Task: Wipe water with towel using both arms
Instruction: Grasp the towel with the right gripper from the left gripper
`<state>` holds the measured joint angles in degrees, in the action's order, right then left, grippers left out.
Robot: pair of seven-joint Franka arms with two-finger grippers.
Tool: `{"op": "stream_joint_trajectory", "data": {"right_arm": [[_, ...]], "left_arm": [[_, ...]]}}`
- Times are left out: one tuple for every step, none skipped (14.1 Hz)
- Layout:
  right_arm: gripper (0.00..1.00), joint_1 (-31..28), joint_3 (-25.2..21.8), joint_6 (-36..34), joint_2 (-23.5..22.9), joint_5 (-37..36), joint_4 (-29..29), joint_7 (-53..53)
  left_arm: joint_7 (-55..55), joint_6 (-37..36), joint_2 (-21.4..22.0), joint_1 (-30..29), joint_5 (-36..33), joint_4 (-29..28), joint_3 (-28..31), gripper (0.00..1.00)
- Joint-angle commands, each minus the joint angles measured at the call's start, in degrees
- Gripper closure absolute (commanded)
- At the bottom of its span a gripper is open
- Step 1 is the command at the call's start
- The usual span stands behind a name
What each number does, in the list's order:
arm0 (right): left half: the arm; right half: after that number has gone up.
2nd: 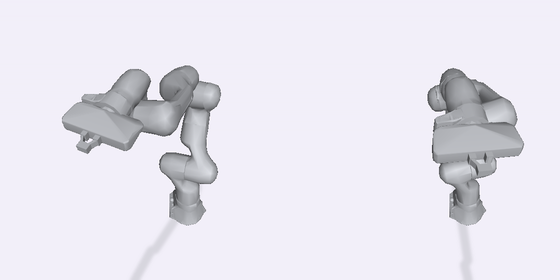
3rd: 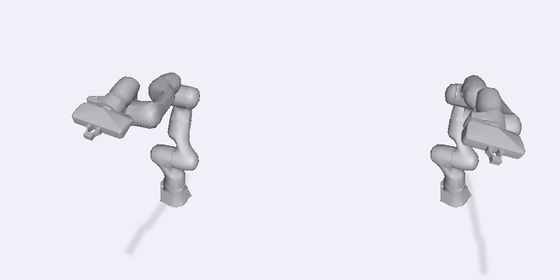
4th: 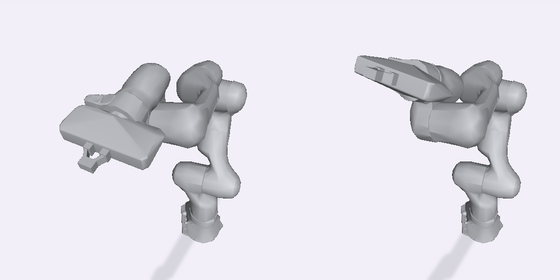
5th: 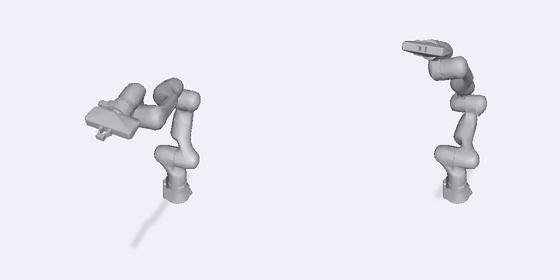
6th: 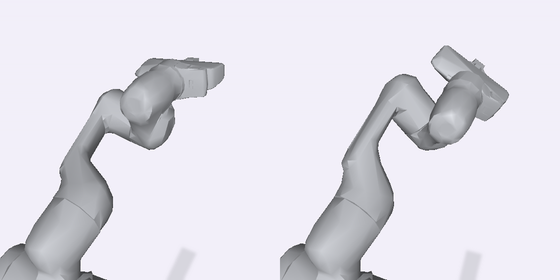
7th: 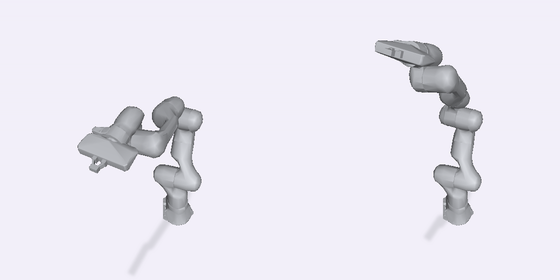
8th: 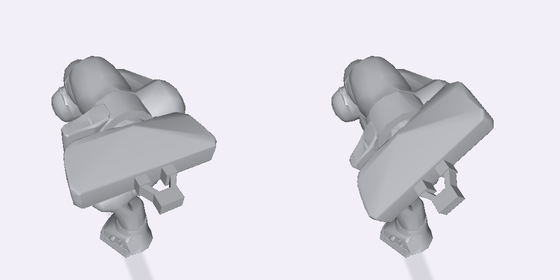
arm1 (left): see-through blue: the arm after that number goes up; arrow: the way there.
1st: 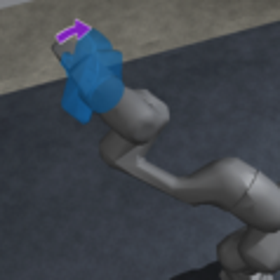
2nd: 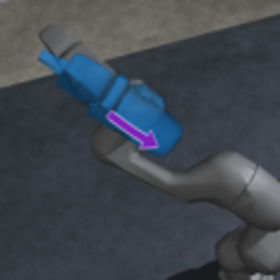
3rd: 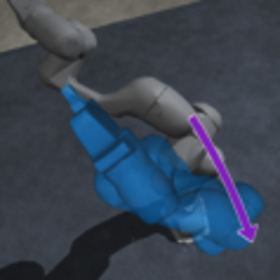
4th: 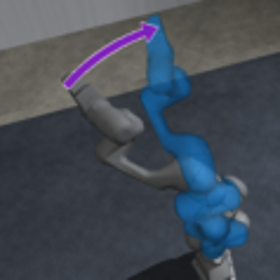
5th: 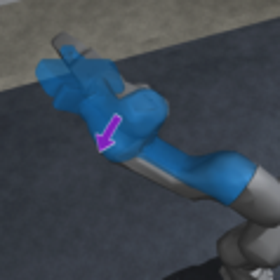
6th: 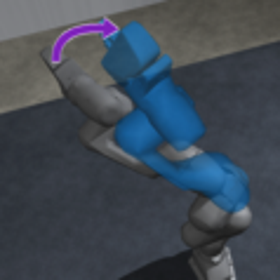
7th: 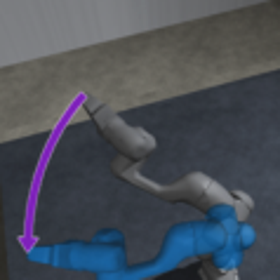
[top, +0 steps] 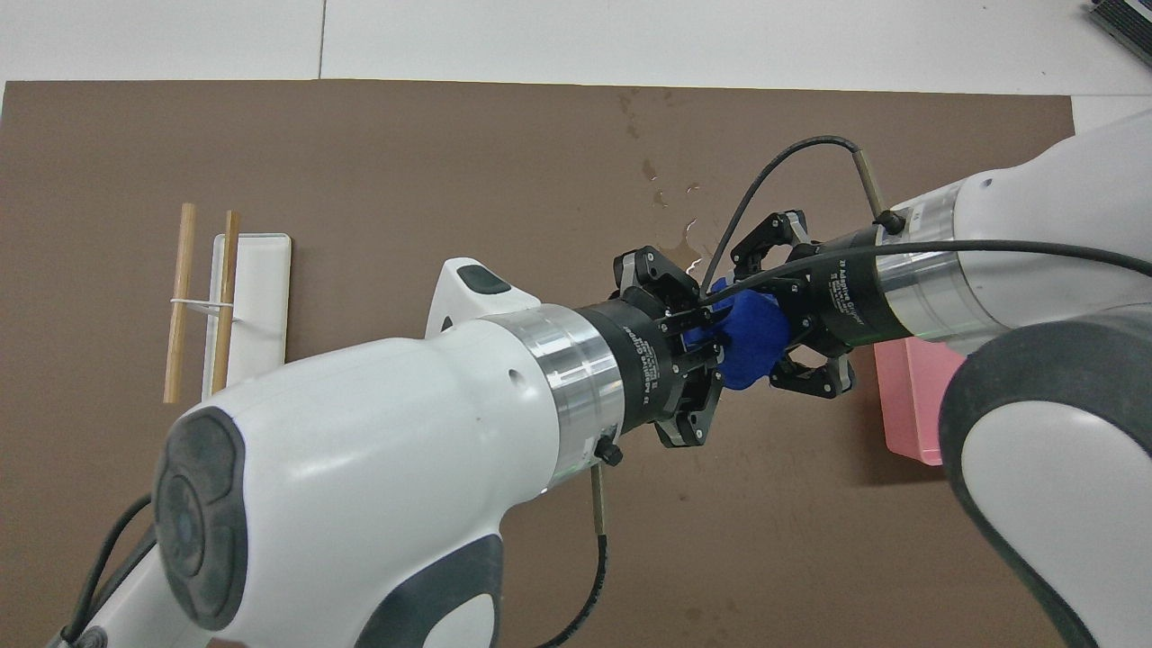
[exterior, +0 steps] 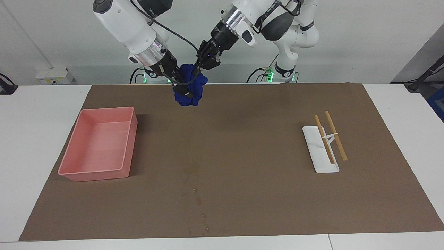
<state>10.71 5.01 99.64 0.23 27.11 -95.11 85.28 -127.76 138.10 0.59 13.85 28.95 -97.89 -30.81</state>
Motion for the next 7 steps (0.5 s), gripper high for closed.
{"op": "stream_joint_trajectory", "data": {"right_arm": [[1.0,-0.2,0.2,2.7,1.4,1.6,-1.7,-1.0],[1.0,-0.2,0.2,2.8,1.4,1.6,-1.7,-1.3],[1.0,-0.4,0.2,2.8,1.4,1.6,-1.7,-1.6],[1.0,-0.4,0.2,2.8,1.3,1.0,-1.6,-1.8],[1.0,-0.3,0.1,3.0,1.3,0.6,-1.6,-2.0],[1.0,-0.2,0.1,4.3,1.3,0.4,-1.6,-2.3],[1.0,-0.2,0.1,4.9,1.2,0.2,-1.7,-2.7]], "left_arm": [[-0.2,1.6,0.4,1.0,0.8,-0.6,0.6,1.0],[0.3,1.5,0.4,1.0,0.6,-0.6,0.7,1.0],[0.3,1.4,0.4,0.7,0.4,-0.6,0.7,1.0],[0.1,1.4,0.4,0.5,0.2,-0.5,0.7,0.65],[-0.1,0.9,0.5,0.3,0.1,-0.2,0.8,0.01],[0.1,0.9,0.5,0.1,0.1,-0.2,0.9,0.0],[0.2,0.9,0.5,0.0,-0.5,-0.1,0.9,0.0]]}}
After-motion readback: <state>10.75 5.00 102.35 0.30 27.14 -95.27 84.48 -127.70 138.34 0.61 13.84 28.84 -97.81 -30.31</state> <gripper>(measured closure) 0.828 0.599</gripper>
